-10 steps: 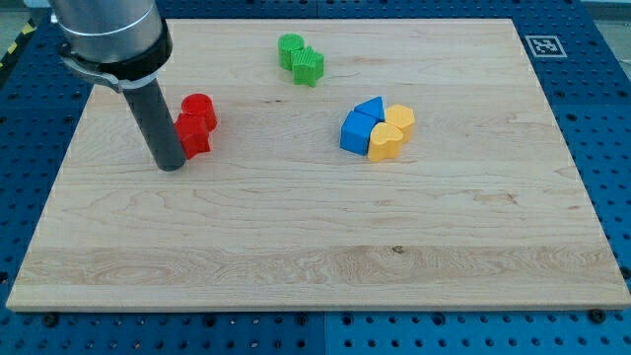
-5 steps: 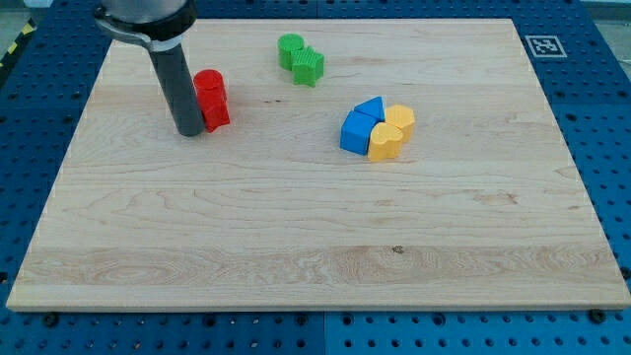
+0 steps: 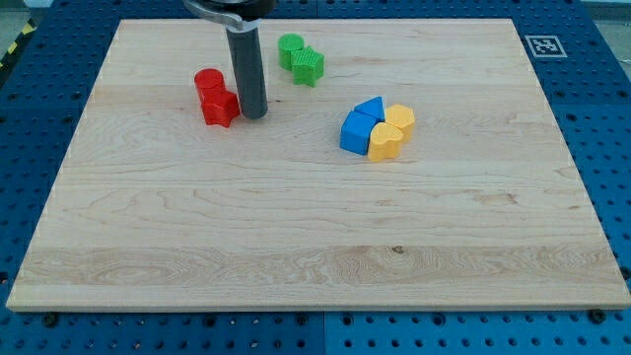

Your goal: Push the red blocks up towards the top

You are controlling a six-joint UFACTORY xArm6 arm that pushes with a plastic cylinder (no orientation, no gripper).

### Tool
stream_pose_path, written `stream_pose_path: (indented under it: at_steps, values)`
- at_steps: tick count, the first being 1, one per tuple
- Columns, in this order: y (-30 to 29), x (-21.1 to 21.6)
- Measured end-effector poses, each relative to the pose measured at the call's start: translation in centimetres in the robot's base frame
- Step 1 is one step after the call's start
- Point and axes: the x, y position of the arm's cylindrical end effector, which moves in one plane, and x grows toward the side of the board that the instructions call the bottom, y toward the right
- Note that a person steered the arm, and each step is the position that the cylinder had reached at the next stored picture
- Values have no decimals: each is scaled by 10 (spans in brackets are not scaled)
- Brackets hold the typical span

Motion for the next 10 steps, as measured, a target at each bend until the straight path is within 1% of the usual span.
stream_pose_path:
  at_steps: [1, 3, 4, 5, 6, 7, 8, 9, 10]
  values:
    - [-2, 20]
    - [-48, -39]
    - [-66, -61]
    - [-71, -69]
    - [-56, -45]
    - [-29, -12]
    - [-59, -3]
    - [-105, -3]
    - [-113, -13]
